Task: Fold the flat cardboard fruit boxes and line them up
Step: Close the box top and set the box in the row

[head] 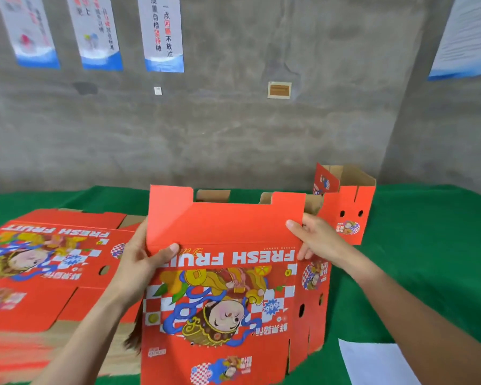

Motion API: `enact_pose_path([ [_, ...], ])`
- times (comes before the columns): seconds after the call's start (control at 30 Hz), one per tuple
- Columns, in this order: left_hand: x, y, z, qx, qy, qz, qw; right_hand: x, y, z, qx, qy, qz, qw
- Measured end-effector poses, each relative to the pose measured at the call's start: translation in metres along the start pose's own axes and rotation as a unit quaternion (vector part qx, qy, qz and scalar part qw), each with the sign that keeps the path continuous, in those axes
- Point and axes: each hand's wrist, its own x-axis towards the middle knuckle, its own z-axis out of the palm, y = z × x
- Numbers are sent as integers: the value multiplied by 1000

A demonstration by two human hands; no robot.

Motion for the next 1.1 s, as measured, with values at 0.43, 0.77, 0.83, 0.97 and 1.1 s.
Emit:
enact_pose_path([
  [0.43, 28, -1, -35, 265, -106, -184, 941, -29, 19, -5, 46, 49, -27, 997],
  [0.77, 13, -4, 4, 220, -150, -120, 956, -63, 57, -3, 47, 53, 22, 997],
  [0.83, 15, -2, 7, 230, -178, -109, 951, -67, 54, -3, 66, 61, 13, 996],
  [0.97, 13, -6, 16, 183, -112, -135, 967, -70, 45, -5, 77, 74, 3, 994],
  [1.1, 10, -17, 32, 24, 115, -186, 975, -64, 34, -4, 57, 87, -3, 995],
])
